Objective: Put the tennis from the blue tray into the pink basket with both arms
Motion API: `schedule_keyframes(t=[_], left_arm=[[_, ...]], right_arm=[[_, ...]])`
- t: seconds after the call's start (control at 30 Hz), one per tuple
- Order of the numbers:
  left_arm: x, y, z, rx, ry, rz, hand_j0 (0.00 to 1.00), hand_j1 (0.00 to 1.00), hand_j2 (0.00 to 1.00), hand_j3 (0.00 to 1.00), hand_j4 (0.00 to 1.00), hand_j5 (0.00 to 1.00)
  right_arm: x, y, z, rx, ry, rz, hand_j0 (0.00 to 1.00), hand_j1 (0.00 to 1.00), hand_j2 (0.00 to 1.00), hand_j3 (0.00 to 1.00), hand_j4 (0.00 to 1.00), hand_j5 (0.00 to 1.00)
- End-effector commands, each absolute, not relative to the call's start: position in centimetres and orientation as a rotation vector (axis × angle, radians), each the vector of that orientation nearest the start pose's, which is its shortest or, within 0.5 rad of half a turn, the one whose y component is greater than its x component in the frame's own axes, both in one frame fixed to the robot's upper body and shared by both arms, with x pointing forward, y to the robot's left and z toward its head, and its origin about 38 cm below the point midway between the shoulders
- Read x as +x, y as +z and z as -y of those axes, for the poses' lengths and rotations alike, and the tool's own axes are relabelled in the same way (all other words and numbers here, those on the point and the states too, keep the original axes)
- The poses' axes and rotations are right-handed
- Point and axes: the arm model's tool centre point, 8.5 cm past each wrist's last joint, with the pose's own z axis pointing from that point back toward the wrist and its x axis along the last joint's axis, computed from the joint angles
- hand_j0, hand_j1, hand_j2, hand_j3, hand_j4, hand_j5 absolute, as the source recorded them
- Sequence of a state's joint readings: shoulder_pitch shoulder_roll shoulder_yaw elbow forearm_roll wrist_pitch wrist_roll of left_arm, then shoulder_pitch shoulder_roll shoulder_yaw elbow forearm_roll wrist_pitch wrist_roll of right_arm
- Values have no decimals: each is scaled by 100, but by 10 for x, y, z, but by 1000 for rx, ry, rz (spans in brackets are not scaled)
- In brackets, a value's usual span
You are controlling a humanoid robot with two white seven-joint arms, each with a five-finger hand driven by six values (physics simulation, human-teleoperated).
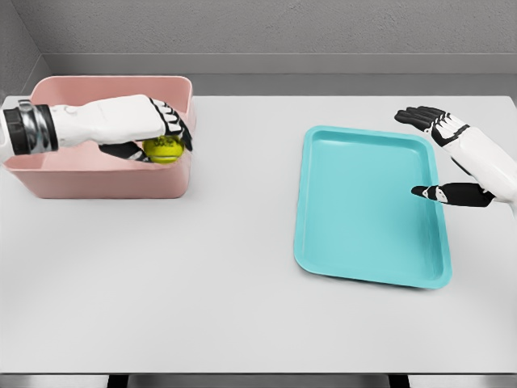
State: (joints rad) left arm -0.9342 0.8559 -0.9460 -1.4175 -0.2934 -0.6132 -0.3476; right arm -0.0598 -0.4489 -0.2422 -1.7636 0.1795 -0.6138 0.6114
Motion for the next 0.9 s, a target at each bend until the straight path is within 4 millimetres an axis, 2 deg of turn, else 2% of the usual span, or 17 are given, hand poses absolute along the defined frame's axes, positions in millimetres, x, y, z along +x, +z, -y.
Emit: schedule_keyframes(t=[0.0,0.17,0.23,0.27,0.3,0.5,0.57,0.6,0.77,0.87], left_arm=[[462,261,-280,-576,2879,-2131,65,65,65,65,65,65],[482,264,-317,-734,2927,-2190,66,66,66,66,66,66],[488,264,-331,-789,2950,-2209,71,71,71,71,71,71],[493,264,-344,-844,2952,-2250,92,92,92,92,92,92],[493,263,-346,-842,2951,-2273,100,100,100,100,100,100],[490,262,-352,-854,2963,-2262,100,100,100,100,100,100],[486,269,-369,-918,2976,-2247,100,100,100,100,100,100],[483,275,-385,-981,2982,-2238,100,100,100,100,100,100],[476,281,-407,-1054,3018,-2198,100,100,100,100,100,100],[474,279,-405,-1037,3018,-2206,100,100,100,100,100,100]], right_arm=[[340,229,344,-406,1323,1966,100,100,100,100,100,100],[340,229,344,-406,1323,1966,100,100,100,100,100,100],[340,229,344,-406,1323,1966,100,100,100,100,100,100],[340,229,344,-406,1323,1966,100,100,100,100,100,100],[340,230,344,-406,1325,1965,100,100,100,100,100,100],[340,229,344,-406,1323,1966,100,100,100,100,100,100],[340,229,344,-406,1323,1966,100,100,100,100,100,100],[340,229,344,-406,1323,1966,100,100,100,100,100,100],[340,229,344,-406,1323,1966,100,100,100,100,100,100],[340,230,344,-406,1325,1965,100,100,100,100,100,100]])
